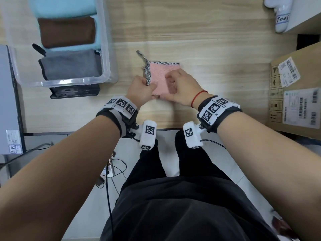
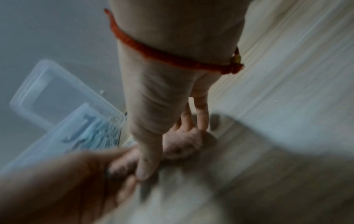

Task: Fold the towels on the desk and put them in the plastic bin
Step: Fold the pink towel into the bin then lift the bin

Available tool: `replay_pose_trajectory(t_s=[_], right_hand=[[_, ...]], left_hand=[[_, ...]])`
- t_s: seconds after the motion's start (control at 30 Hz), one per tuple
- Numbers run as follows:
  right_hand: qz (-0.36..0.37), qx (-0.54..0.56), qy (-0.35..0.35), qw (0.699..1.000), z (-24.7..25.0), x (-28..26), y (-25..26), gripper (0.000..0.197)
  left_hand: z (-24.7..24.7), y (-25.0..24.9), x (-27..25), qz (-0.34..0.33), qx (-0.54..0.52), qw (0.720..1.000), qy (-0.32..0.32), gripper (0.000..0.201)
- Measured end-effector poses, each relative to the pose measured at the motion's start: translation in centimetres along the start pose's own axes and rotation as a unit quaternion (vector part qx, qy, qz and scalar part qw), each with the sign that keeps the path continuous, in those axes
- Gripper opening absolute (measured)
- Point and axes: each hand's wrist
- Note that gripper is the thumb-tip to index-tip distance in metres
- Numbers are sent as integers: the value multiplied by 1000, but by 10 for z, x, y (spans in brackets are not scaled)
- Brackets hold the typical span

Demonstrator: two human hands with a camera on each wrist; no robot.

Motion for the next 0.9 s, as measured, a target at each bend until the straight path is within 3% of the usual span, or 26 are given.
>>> replay_pose_trajectory(t_s=[0.1,0.2,0.3,0.4,0.53,0.6,0.67,0.73,0.8,0.87,0.9], right_hand=[[29,-89,-7,996,-6,-13,-3,95],[42,-171,-37,984,-13,-17,-3,77],[46,-173,-73,981,-15,-14,-2,48],[37,-175,-78,981,-9,-9,-5,38],[18,-125,-54,990,-2,-3,-12,33],[2,-63,-63,996,2,0,-13,24],[-25,-5,-66,997,6,6,-15,19],[-46,16,-58,997,10,13,-17,17],[-51,17,-49,997,13,20,-19,19],[-53,21,-47,997,17,24,-18,22],[-55,24,-49,997,19,25,-18,26]], left_hand=[[-2,-1,-3,-17,-79,997,-3,33],[0,-4,-5,-34,-80,996,15,31],[3,-9,-7,-17,-89,995,50,24],[8,-10,-5,14,-71,994,79,21],[13,-8,-2,21,33,995,87,31],[18,-7,-5,-38,125,986,103,33],[26,-2,-5,-131,298,937,126,51],[31,5,1,-181,423,879,129,73],[31,6,7,-202,455,863,88,62],[27,2,10,-210,437,874,29,37],[25,2,14,-205,414,887,9,34]])
Point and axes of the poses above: each hand's wrist, its own x-axis towards the middle knuckle, its own z-axis out of the back of the hand, y = z × x, and after that the axes turned 12 degrees about x, right-handed
